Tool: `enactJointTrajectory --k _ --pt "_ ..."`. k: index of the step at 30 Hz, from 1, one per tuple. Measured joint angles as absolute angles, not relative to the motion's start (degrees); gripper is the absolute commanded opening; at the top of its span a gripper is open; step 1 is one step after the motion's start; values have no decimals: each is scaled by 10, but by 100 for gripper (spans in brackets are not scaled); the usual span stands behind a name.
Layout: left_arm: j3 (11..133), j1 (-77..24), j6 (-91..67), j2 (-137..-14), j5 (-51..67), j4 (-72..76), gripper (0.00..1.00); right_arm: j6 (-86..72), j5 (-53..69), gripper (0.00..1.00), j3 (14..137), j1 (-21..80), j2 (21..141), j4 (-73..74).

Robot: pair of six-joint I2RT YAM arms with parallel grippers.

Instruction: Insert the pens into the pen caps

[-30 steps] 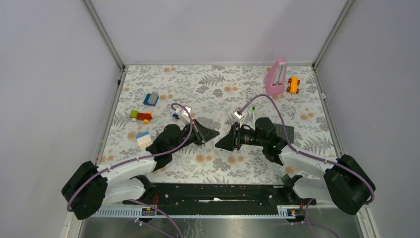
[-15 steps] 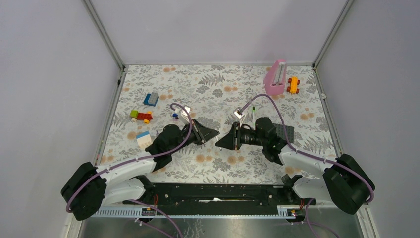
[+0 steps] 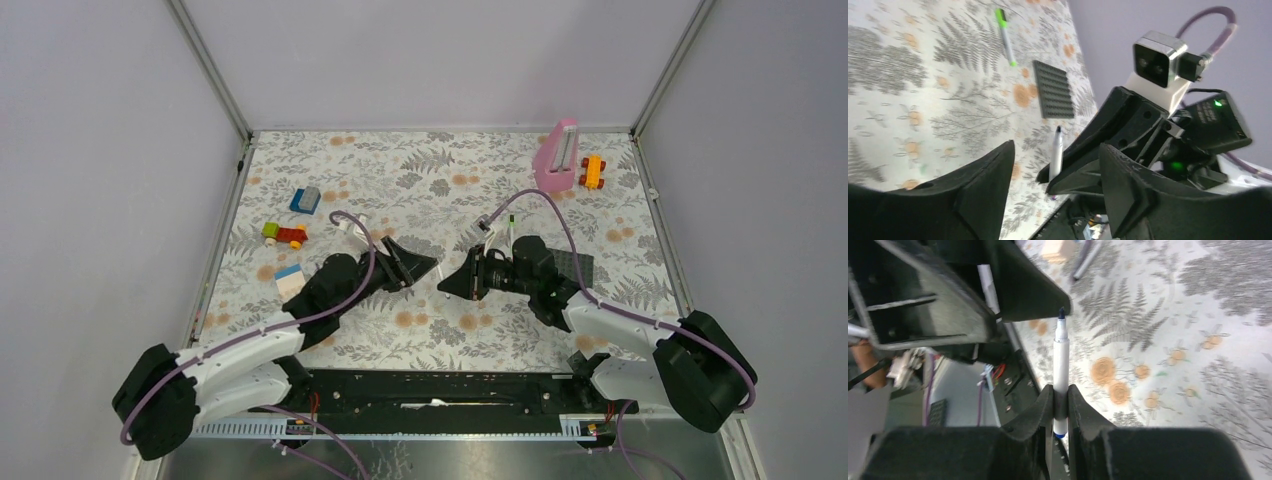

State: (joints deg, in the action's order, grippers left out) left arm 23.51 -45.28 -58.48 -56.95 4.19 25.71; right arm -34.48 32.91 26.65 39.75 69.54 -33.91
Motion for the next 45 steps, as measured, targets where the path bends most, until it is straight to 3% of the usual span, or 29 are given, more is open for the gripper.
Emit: enactJointTrajectory --k 4,10,17,29,45 --pt "262 -453 -566 -545 -40 147 74 -311 248 0 282 397 688 -281" --pt "360 -434 -529 -593 -170 -32 74 -273 122 0 291 397 687 -226" --pt "448 -328 -510 -704 -222 -154 70 -257 61 0 285 397 689 -224" --pt "578 -230 -504 -875 -229 -218 67 -255 50 0 274 397 699 -234" --pt "640 -173 -490 -1004 -208 -212 57 -255 50 0 249 397 693 -253"
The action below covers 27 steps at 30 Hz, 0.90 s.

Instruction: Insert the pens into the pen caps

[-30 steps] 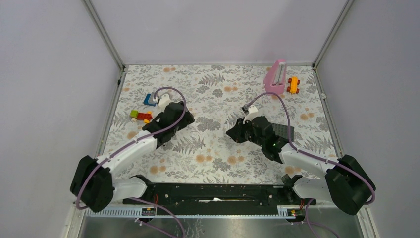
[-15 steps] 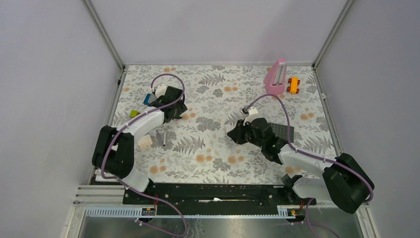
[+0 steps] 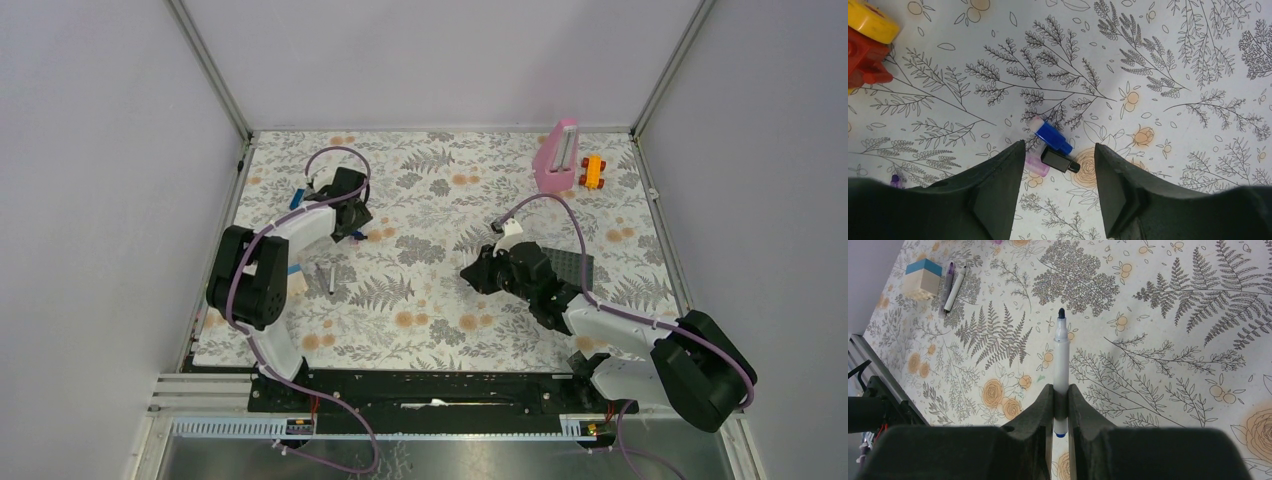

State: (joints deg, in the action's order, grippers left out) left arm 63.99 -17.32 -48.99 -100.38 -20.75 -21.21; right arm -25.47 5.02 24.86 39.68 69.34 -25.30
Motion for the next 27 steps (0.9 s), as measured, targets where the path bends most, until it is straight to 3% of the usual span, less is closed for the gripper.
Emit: enactJointTrajectory --k 15,27 --pt "660 -168 -482 -1053 -192 -208 49 -256 61 0 224 382 672 -281" --pt "665 -166 -480 -1068 -192 -207 33 -264 78 0 211 362 671 -302"
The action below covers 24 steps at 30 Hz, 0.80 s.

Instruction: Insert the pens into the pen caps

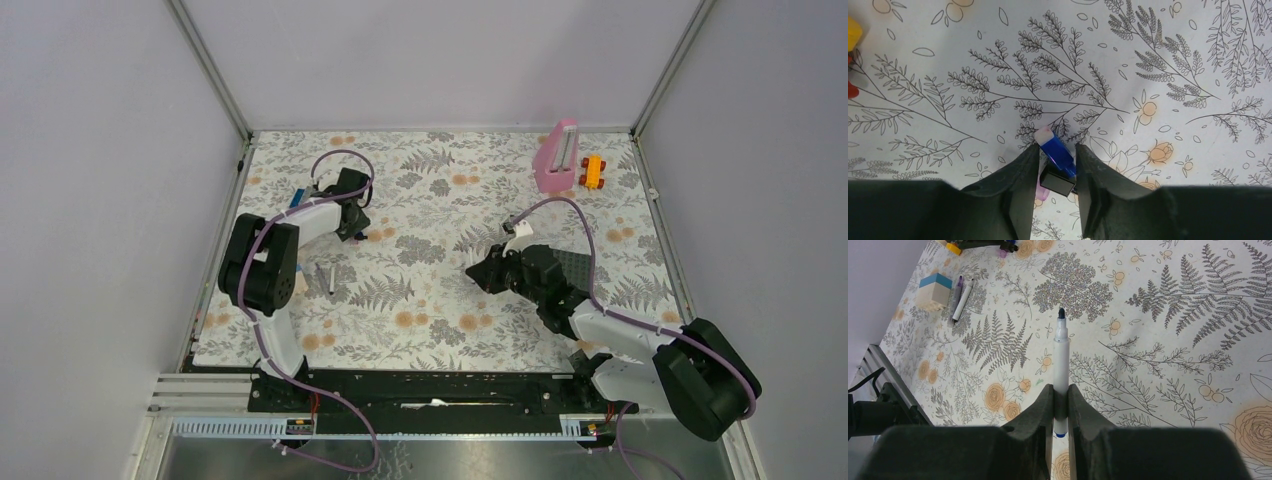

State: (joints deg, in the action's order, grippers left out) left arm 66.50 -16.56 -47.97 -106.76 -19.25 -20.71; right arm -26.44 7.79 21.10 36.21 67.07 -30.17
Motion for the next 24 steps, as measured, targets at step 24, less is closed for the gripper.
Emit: enactJointTrajectory --k 24 --pt "659 -164 -454 -1072 -178 -179 0 -275 102 0 203 346 663 -312"
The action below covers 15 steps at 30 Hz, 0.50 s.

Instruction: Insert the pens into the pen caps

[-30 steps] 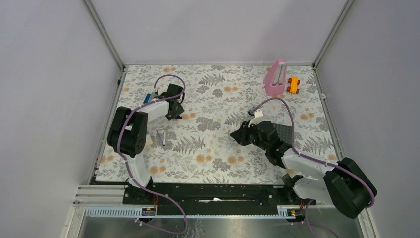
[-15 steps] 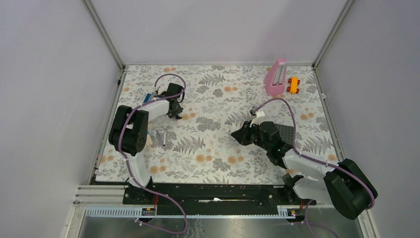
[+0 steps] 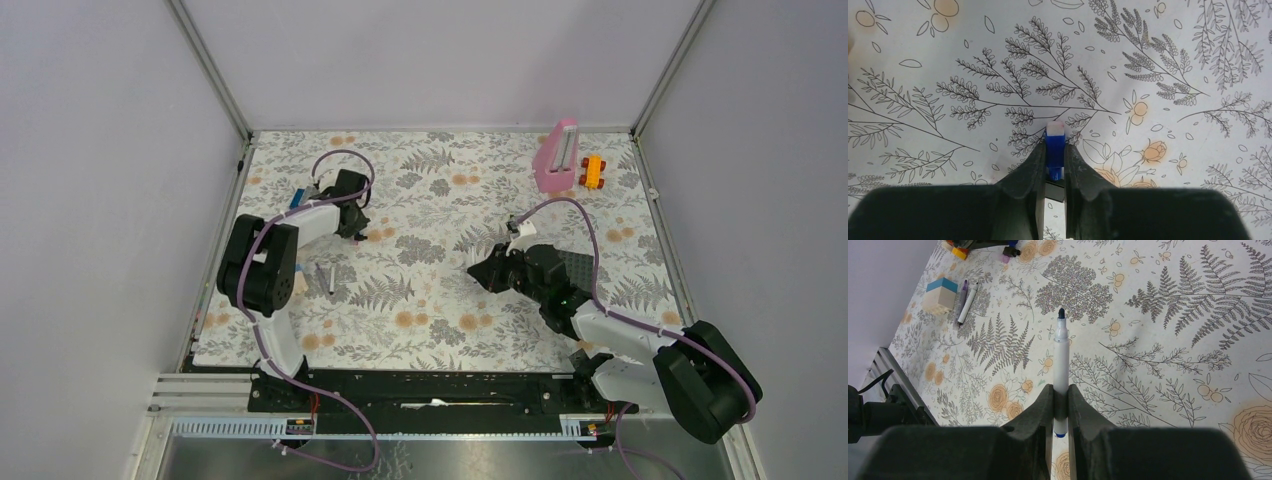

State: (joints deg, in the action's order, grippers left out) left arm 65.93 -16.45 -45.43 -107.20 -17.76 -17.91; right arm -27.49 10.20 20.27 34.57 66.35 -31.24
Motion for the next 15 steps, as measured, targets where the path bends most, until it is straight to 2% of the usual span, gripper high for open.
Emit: enactJointTrajectory --k 8,15 --pt "606 -185 -455 -1039 -167 -140 0 -275 102 0 203 343 663 -313" --pt "579 -247 -465 -1017 -165 -137 0 -278 103 0 203 341 663 -317"
